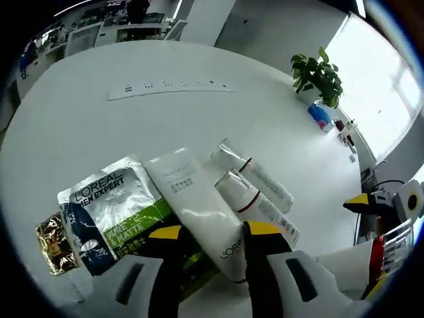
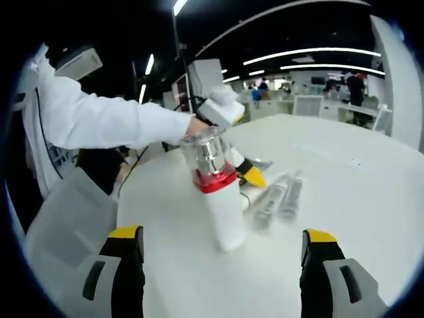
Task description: Arrange the skincare products in the storage area until every visible bottle or jar stands upright without overlapping.
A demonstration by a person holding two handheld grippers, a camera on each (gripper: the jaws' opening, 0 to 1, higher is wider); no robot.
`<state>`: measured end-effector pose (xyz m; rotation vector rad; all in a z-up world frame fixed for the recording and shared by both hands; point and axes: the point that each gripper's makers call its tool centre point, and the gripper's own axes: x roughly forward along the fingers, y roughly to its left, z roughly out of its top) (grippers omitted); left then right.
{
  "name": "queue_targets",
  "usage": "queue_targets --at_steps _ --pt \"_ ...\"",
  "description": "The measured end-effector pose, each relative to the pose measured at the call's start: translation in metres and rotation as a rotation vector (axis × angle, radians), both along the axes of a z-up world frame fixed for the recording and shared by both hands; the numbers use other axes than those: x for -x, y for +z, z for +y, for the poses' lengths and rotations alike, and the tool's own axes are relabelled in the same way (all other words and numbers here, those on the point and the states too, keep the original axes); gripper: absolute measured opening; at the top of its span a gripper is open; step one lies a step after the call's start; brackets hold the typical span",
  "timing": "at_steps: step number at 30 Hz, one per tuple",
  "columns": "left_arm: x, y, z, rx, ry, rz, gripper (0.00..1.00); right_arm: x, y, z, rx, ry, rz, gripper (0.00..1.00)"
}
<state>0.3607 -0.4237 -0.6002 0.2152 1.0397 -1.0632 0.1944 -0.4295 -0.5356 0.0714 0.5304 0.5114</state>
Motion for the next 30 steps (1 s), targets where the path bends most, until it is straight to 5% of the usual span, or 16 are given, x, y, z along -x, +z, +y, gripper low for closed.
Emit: queue_targets --at_steps 7,19,30 --pt "-0.016 -0.005 -0.014 -0.069 -0.035 -0.018 0.31 0.0 -0.001 -0.003 -0.002 -0.003 0.002 1.0" --pt "-0.008 -0.012 -0.015 -0.237 -0.128 -0.09 0.31 0.0 -0.005 -0.001 0.0 0.001 0.015 1.0" --pt "-0.009 -0.013 -0.012 -0.234 -0.122 -0.118 0.29 0.0 -0.003 0.0 -0.001 -0.004 0.009 1.0"
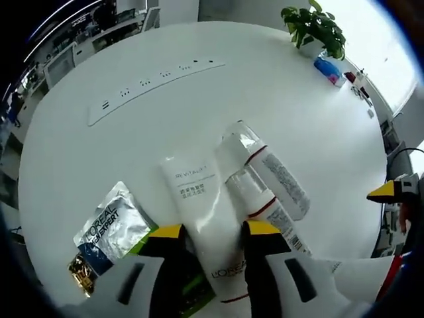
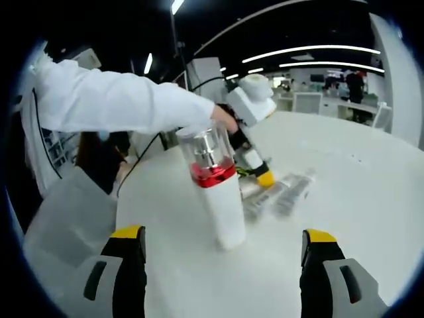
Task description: Arrange the skincare products in the storage area until every visible bottle or jar stands upright without overlapping.
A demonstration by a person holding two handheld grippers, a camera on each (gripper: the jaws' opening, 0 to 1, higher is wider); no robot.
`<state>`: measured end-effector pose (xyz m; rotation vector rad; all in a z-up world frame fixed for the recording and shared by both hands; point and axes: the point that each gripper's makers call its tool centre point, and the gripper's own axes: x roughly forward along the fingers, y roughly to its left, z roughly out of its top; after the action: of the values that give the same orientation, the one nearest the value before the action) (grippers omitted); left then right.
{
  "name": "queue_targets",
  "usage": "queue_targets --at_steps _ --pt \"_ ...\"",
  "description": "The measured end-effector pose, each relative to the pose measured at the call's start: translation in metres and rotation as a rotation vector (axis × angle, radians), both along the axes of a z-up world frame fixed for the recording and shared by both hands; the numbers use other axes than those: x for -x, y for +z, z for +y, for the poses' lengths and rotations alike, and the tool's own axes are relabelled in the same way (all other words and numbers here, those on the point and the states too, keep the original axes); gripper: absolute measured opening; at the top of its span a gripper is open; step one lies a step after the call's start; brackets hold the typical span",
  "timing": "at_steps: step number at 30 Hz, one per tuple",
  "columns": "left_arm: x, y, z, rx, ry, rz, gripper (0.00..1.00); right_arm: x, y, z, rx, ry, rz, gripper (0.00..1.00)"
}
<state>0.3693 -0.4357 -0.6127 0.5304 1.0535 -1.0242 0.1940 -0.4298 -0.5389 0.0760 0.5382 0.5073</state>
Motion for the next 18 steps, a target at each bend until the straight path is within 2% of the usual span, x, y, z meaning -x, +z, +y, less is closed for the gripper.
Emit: queue_targets --at_steps 3,6,11,16,18 --pt "0.0 0.0 0.001 0.013 0.013 -0.004 0.28 0.001 0.0 0.0 -0.001 -0.005 0.003 1.0" --pt "-0.002 0.001 0.001 0.059 0.052 0.008 0.27 0.002 0.003 -0.001 0.005 -0.01 -0.001 1.0" --pt "-0.003 0.002 0.001 0.108 0.064 -0.004 0.26 0.003 0.009 -0.007 0.005 -0.034 -0.012 1.0" --pt "-0.004 0.004 0.004 0.163 0.11 0.007 0.25 0.004 0.019 -0.014 0.002 -0.066 -0.027 1.0" --pt "-0.002 0.005 0.005 0.171 0.093 -0.005 0.25 0.006 0.023 -0.019 0.008 -0.073 -0.033 1.0"
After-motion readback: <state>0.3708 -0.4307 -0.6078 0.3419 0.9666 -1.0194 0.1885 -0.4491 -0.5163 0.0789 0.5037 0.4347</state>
